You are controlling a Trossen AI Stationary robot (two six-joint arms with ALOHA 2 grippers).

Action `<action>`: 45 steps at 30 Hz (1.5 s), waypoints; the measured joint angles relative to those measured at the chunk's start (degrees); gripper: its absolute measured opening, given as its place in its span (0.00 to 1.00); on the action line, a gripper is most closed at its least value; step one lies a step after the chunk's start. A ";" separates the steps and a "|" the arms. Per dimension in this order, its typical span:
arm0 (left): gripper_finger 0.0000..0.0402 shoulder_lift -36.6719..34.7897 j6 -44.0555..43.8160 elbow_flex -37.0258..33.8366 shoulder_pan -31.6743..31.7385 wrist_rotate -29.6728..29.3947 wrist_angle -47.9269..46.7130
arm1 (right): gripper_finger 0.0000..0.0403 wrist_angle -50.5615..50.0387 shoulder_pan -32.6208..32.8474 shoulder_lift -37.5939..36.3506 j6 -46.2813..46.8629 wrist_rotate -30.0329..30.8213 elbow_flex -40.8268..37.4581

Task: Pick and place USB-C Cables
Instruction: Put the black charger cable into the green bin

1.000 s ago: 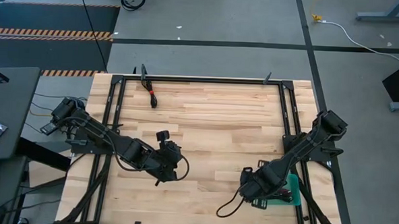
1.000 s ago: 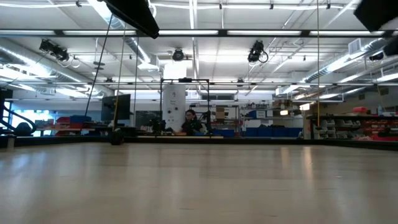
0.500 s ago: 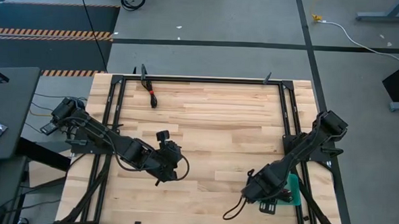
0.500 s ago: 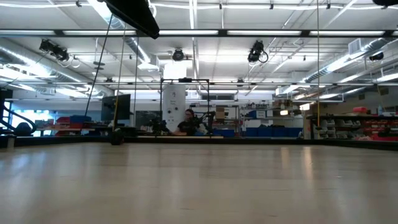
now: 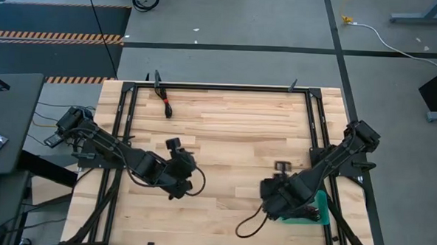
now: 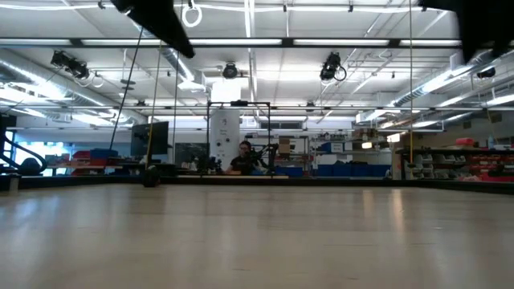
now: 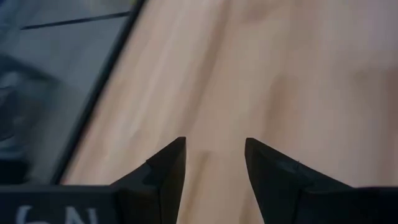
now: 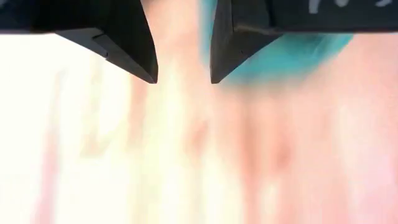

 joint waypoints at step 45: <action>0.53 0.68 71.42 0.02 60.87 29.19 -20.34 | 0.38 82.40 -13.18 0.02 -33.81 27.67 -30.75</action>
